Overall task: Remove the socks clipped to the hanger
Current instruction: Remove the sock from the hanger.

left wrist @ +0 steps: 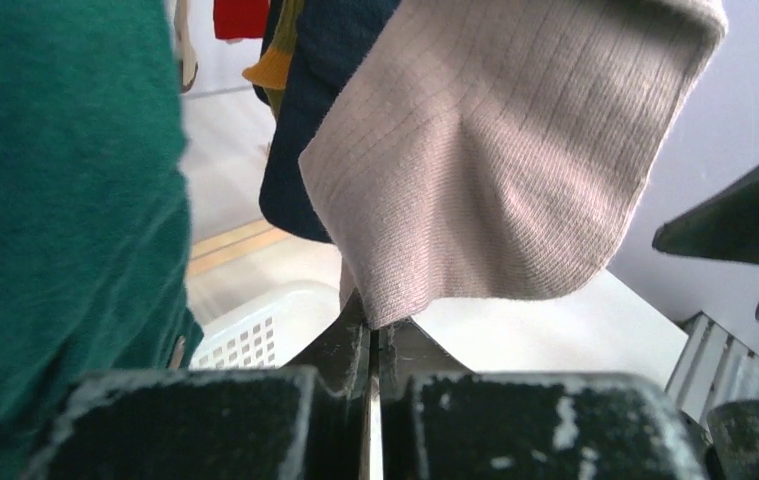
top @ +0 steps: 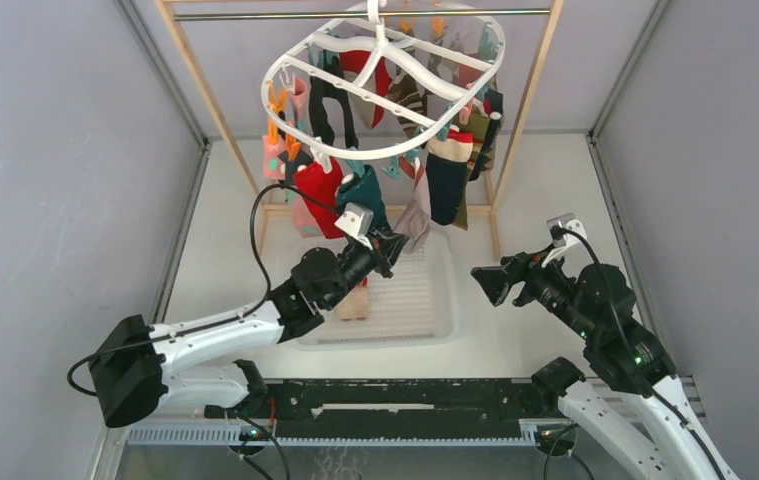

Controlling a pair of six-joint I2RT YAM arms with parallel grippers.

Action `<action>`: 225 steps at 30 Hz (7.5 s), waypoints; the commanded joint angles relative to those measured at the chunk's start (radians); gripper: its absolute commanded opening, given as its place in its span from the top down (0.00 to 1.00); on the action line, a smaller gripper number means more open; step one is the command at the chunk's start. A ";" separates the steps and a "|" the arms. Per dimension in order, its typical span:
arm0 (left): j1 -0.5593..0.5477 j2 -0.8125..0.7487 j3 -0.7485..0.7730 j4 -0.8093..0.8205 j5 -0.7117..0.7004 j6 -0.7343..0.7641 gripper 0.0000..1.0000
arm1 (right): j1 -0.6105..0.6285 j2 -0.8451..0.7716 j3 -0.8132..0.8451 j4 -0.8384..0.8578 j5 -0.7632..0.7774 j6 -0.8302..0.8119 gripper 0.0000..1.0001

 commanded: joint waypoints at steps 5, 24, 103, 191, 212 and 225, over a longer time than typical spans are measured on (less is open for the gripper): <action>0.009 -0.107 0.096 -0.239 0.083 -0.042 1.00 | -0.007 0.063 0.060 0.127 -0.057 0.023 0.17; 0.013 -0.201 0.119 -0.377 0.102 -0.031 1.00 | -0.007 0.310 0.269 0.458 -0.148 -0.019 0.00; 0.046 -0.393 0.171 -0.606 0.203 -0.047 1.00 | 0.194 0.803 0.492 0.875 -0.119 -0.095 0.20; 0.045 -0.367 0.115 -0.559 0.216 -0.071 1.00 | 0.142 0.789 0.502 0.809 -0.152 -0.087 0.96; 0.046 -0.320 0.105 -0.507 0.221 -0.082 1.00 | 0.143 0.634 0.286 0.750 -0.067 -0.045 0.22; 0.046 -0.201 0.086 -0.358 0.224 -0.121 1.00 | 0.143 0.376 0.055 0.542 0.055 0.029 0.18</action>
